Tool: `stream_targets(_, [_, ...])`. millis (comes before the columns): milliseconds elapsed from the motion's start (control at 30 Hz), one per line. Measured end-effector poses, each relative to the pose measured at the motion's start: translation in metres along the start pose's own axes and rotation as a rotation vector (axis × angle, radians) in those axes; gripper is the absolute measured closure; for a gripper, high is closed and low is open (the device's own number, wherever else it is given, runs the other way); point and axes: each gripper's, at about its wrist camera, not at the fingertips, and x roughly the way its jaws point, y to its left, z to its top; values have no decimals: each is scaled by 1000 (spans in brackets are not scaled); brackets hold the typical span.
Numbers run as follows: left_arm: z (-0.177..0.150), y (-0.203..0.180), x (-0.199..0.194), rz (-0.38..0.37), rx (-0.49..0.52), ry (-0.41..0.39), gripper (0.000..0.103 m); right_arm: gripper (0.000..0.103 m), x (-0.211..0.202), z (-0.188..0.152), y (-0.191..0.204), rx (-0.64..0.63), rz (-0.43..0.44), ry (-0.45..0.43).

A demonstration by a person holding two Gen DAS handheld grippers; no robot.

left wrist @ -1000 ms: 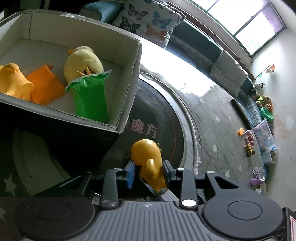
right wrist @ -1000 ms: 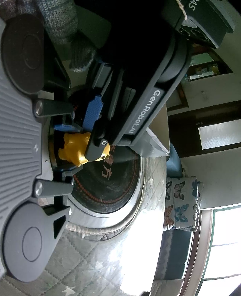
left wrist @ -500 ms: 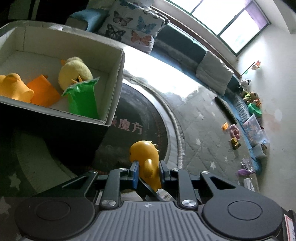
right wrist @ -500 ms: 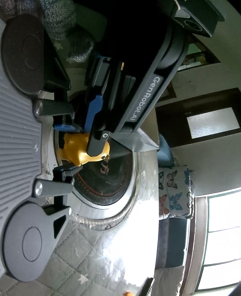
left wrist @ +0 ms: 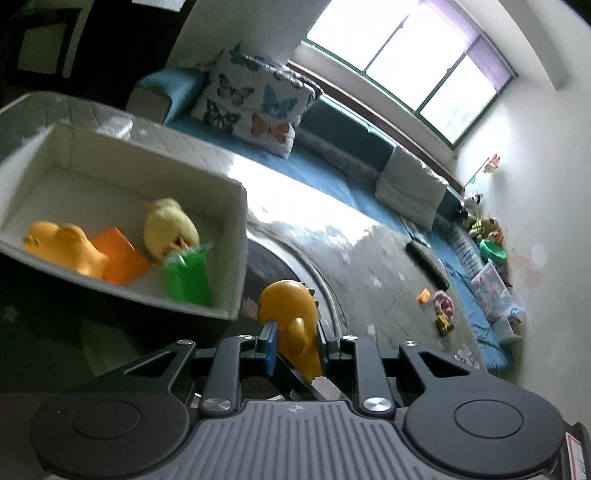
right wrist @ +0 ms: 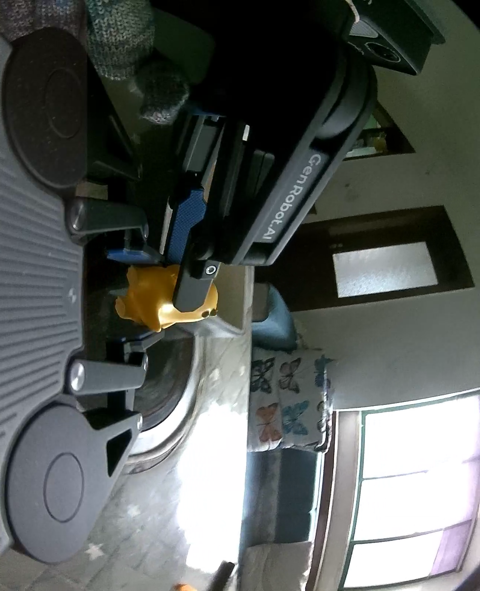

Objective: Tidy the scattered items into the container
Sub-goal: 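Carry the dinosaur toy with the left tool into the box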

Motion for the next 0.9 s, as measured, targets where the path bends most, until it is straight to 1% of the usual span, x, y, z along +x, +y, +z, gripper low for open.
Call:
stream_targets(167, [18, 13, -14, 22, -1, -52, 79, 69, 14, 16, 17, -25, 29, -27])
stream_targets(300, [35, 29, -22, 50, -10, -93, 79, 69, 34, 30, 31, -43, 60, -43])
stream_targets(433, [51, 51, -24, 69, -38, -115, 79, 69, 60, 41, 45, -50, 96, -44])
stream_targets(633, [70, 82, -12, 84, -79, -113, 80, 69, 97, 44, 60, -46, 118, -26])
stream_targets(900, [80, 116, 15, 103, -115, -74, 80, 69, 144, 37, 65, -26, 132, 52])
